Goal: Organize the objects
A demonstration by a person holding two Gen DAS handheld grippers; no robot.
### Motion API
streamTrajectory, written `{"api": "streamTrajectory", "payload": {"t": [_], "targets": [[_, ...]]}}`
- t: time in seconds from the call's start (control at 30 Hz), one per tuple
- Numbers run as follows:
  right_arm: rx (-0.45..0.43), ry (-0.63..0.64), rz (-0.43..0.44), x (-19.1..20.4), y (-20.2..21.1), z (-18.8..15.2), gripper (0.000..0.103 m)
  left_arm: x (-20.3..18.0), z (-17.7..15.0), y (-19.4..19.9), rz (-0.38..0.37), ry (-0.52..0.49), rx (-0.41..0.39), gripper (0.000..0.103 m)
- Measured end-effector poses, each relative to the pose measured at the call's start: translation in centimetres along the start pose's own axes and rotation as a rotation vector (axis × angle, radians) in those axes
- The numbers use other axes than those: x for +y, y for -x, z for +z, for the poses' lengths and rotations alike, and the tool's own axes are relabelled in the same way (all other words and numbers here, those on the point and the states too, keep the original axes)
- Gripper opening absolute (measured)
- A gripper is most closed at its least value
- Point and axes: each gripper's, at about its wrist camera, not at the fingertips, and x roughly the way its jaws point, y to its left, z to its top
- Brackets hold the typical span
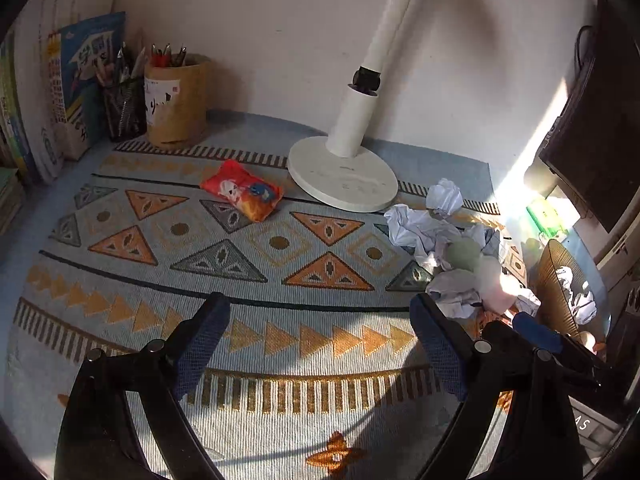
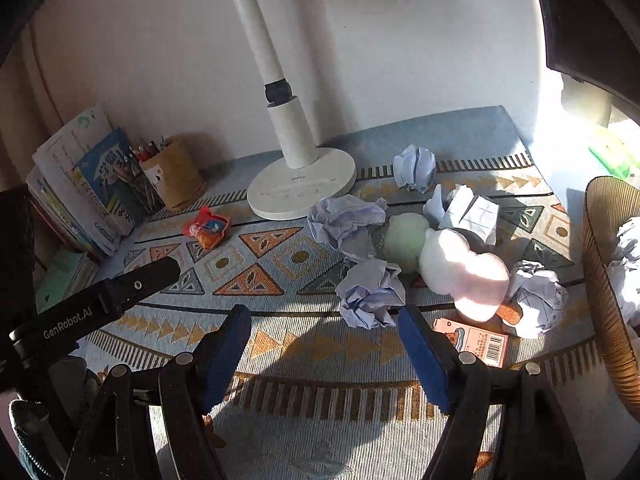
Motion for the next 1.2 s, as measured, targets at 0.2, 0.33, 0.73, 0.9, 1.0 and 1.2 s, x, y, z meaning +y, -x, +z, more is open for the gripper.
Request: {"api": "streamTrajectory", "payload": {"t": [0.2,0.33,0.73,0.9,1.0,1.2], "targets": [[-0.05,-0.078,-0.099,-1.7,-3.5,-0.8,0.075,4.5,4.6,-8.0,0.116,0.227,0.065,0.091],[-0.027,-0.094,-0.079,-2.4,-4.4,-0.7,0.075,5.7,6.4,-11.6,0.213,0.314,0.081,0.091],[-0.034,-0.11,-0.011,-2.9,-4.4,-0.5,0.043,3.7,5.3,-11.9,0.135,0.046,0.086,0.03],[-0.05,-0.114,0.035,-3.0,-1.6,-1.6,0.043,2.7,0.8,-7.3,-0.1,-0.115,0.134,0.027],[-0.042,-0.097,0.046,-3.3,0.6,-3.3,0.043,1.7,-2.3,-4.2,-0.167,-0.217,0.163,0.027],[-0.023,-0.067,0.039,-4.4,1.5,-5.5,0.044,1.1,-4.4,-1.9,-0.155,-0.262,0.184,0.031]]}}
